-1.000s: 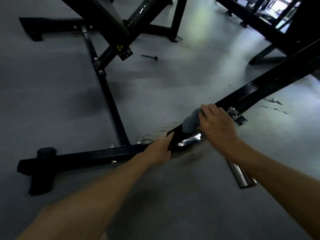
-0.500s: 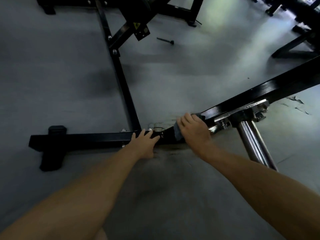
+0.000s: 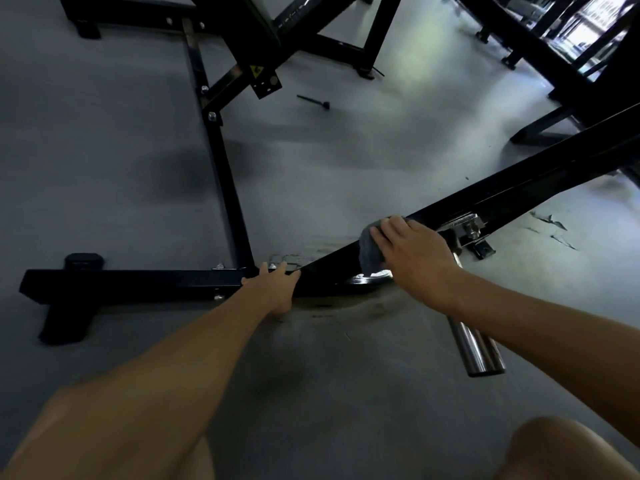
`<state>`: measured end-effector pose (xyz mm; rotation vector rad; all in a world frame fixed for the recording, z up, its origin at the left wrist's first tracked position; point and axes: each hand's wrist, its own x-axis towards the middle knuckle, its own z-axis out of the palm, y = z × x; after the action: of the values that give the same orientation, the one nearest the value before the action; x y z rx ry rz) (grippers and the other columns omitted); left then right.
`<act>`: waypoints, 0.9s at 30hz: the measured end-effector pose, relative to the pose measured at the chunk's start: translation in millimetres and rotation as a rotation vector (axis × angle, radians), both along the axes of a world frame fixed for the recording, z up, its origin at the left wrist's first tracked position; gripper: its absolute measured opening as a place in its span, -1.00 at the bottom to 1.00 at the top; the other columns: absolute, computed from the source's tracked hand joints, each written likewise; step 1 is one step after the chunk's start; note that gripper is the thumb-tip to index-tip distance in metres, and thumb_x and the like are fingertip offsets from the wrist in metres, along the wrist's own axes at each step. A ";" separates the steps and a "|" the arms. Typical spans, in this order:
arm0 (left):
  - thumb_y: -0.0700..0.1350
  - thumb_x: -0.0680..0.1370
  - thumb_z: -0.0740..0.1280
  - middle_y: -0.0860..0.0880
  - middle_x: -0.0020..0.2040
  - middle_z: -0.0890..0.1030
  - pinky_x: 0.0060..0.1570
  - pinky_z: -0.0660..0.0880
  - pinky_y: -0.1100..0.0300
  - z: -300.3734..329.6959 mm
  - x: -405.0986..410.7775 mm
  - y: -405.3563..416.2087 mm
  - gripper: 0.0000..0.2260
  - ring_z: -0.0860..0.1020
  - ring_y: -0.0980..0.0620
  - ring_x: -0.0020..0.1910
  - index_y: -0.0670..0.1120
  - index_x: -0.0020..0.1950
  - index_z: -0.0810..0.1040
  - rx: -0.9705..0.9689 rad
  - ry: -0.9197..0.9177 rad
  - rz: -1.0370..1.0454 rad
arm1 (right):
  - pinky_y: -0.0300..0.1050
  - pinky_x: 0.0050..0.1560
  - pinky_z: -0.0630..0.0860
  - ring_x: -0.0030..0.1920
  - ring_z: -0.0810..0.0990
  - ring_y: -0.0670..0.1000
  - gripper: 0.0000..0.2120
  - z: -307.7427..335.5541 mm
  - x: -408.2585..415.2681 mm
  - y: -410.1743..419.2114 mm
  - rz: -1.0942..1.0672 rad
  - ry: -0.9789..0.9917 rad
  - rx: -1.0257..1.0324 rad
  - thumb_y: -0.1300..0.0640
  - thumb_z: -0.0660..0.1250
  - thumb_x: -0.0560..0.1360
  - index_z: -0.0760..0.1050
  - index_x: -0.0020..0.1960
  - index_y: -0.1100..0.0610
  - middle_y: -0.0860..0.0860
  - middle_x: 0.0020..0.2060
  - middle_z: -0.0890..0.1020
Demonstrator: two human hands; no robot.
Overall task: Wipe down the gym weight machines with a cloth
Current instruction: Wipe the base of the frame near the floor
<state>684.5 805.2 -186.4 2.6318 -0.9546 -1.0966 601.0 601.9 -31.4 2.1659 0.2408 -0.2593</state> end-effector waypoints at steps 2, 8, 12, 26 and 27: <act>-0.24 0.62 0.22 -0.05 0.66 -0.05 0.42 0.15 -0.49 -2.3 6.1 -5.3 -0.32 -0.07 -0.30 0.61 0.09 0.66 0.00 -0.021 -0.014 0.018 | -0.02 0.30 0.37 0.31 0.38 0.14 -0.48 -0.1 7.6 0.5 0.014 0.015 -0.014 0.04 0.20 0.62 0.27 0.51 0.25 0.11 0.30 0.43; -0.22 0.61 0.15 -0.11 0.57 0.17 0.37 0.21 -0.49 -10.9 13.7 -18.8 -0.43 0.11 -0.34 0.56 0.06 0.61 0.12 -0.071 0.001 0.044 | -0.05 0.23 0.40 0.22 0.46 0.12 -0.65 -44.8 31.1 -5.0 0.082 0.023 -0.094 0.09 0.19 0.60 0.47 0.33 0.20 0.11 0.19 0.53; -0.23 0.61 0.17 -0.13 0.55 0.23 0.31 0.11 -0.63 -6.1 7.3 -25.1 -0.48 0.14 -0.30 0.55 -0.02 0.56 0.17 -0.042 0.010 0.094 | 0.00 0.31 0.28 0.32 0.42 0.15 -0.55 -69.5 30.5 0.5 0.064 -0.006 -0.209 0.18 -0.05 0.57 0.37 0.39 0.23 0.17 0.27 0.48; 0.03 0.63 0.32 -0.07 0.67 -0.05 0.51 0.06 -0.37 -19.5 0.8 14.7 -0.29 -0.08 -0.18 0.64 -0.02 0.67 0.01 0.049 -0.132 -0.024 | -0.03 0.37 0.29 0.31 0.42 0.12 -0.63 -168.2 44.7 73.6 0.117 0.166 -0.097 0.12 0.05 0.67 0.34 0.43 0.20 0.11 0.28 0.49; 0.05 0.63 0.32 -0.07 0.68 -0.11 0.50 0.00 -0.41 -16.6 2.8 20.8 -0.27 -0.14 -0.23 0.63 0.04 0.68 -0.04 0.110 -0.128 -0.021 | -0.03 0.38 0.27 0.30 0.41 0.13 -0.60 -159.5 42.4 68.1 0.103 0.133 -0.066 0.11 0.06 0.64 0.37 0.43 0.18 0.08 0.27 0.50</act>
<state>687.4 825.9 -203.0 2.8166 -0.9741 -1.0233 643.4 670.0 -190.9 2.0669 0.4124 -0.3487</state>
